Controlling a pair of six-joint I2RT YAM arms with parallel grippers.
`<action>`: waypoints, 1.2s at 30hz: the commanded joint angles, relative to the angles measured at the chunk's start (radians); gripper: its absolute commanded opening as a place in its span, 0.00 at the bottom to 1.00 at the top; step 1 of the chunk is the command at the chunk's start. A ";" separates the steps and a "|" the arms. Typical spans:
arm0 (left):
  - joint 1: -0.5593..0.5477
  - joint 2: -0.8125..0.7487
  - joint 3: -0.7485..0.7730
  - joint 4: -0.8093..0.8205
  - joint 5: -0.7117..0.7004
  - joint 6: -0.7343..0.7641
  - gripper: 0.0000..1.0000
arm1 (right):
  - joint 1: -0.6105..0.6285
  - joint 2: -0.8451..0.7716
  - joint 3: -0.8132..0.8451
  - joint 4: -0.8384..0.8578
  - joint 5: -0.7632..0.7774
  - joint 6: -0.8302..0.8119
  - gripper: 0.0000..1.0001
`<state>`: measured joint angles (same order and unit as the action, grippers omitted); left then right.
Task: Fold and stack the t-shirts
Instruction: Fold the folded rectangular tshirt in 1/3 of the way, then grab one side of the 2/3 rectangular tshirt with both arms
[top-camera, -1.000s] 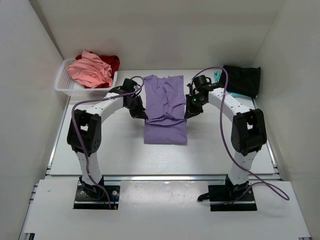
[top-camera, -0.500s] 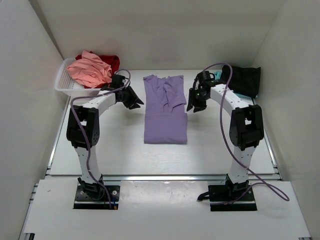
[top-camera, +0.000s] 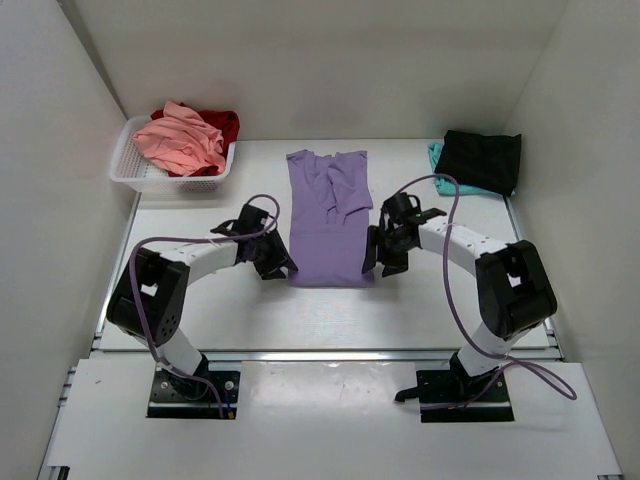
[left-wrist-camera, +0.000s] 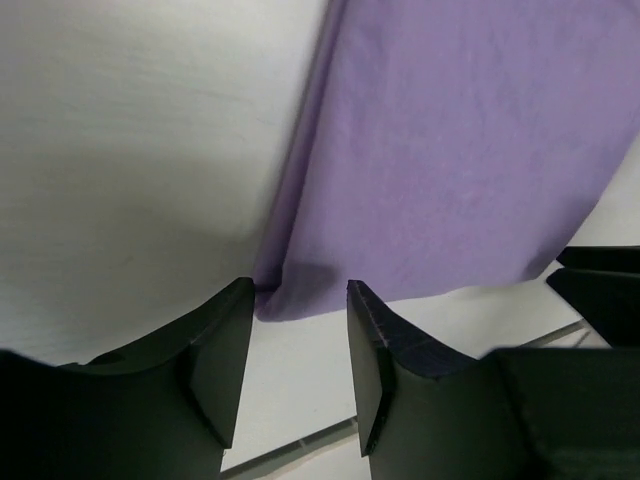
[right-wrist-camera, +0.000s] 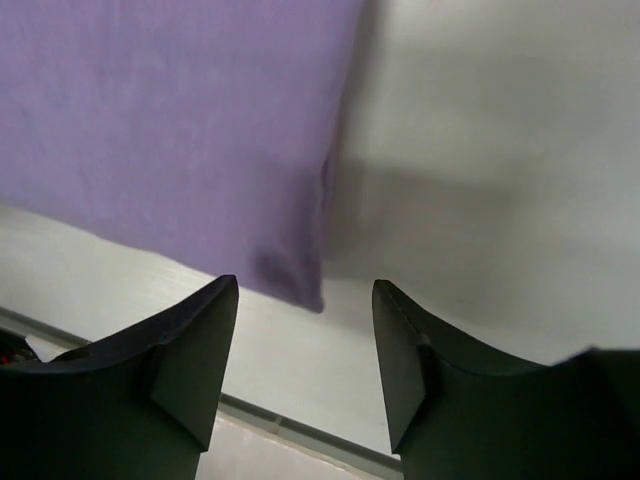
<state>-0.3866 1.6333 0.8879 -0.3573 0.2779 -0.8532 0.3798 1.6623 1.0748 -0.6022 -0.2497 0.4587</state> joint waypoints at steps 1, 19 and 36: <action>-0.055 -0.075 -0.020 0.073 -0.107 -0.003 0.54 | 0.050 -0.064 -0.065 0.096 -0.031 0.092 0.55; -0.138 -0.072 -0.092 0.058 -0.180 -0.044 0.56 | 0.085 -0.044 -0.182 0.199 -0.023 0.183 0.49; -0.152 -0.018 -0.116 0.120 -0.166 -0.058 0.00 | 0.094 -0.027 -0.214 0.249 0.006 0.181 0.16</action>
<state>-0.5365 1.6001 0.7704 -0.2516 0.1242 -0.9257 0.4702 1.6218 0.8646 -0.3973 -0.2668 0.6476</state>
